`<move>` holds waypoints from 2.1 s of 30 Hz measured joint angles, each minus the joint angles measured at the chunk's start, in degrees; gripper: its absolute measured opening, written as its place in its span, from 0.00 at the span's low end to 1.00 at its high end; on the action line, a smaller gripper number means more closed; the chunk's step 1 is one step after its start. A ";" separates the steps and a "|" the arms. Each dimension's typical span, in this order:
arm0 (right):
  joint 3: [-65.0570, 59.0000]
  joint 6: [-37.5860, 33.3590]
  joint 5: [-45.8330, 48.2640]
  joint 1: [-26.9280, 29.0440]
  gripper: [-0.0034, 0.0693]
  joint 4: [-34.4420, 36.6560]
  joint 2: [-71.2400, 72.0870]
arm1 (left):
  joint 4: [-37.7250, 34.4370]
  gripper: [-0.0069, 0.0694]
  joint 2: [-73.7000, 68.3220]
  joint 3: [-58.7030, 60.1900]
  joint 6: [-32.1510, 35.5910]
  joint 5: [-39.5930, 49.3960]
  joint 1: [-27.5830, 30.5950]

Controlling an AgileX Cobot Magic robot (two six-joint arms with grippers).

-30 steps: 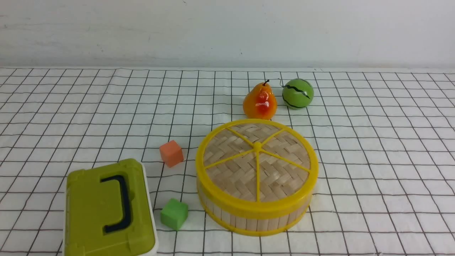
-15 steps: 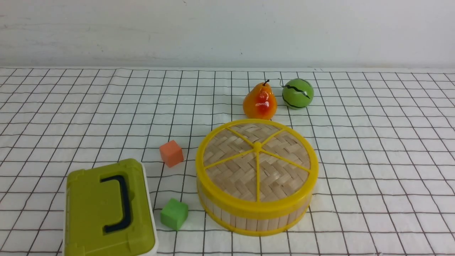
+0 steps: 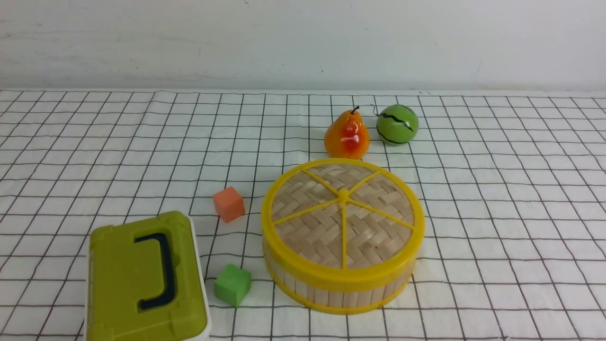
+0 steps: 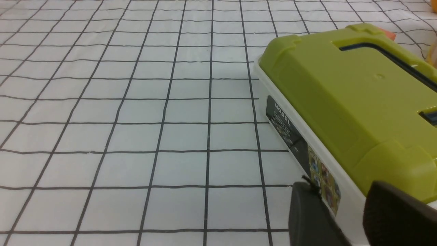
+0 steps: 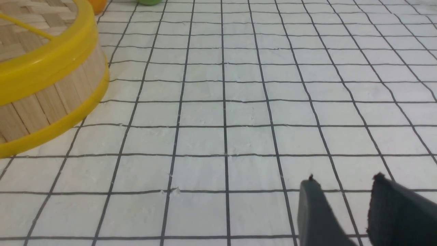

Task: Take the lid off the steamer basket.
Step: Use the right arm to lift the lid of the steamer

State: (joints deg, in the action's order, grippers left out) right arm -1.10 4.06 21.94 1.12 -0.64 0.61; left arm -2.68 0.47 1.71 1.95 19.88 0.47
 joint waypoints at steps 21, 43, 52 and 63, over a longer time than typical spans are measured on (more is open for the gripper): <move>0.00 0.00 0.00 0.00 0.38 0.00 0.00 | 0.00 0.40 0.00 0.00 0.00 0.00 0.00; 0.00 4.32 0.07 0.00 0.38 10.79 0.00 | 0.00 0.40 0.00 0.00 0.00 0.00 0.00; -0.44 18.81 1.05 0.00 0.38 41.80 0.00 | 0.00 0.40 0.00 0.00 0.00 0.00 0.00; -0.33 12.17 -3.60 0.00 0.38 41.09 0.00 | 0.00 0.40 0.00 0.00 0.00 0.00 0.00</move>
State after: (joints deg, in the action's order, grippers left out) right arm -1.43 16.22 18.34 1.12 40.45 0.61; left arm -2.68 0.47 1.71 1.95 19.88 0.47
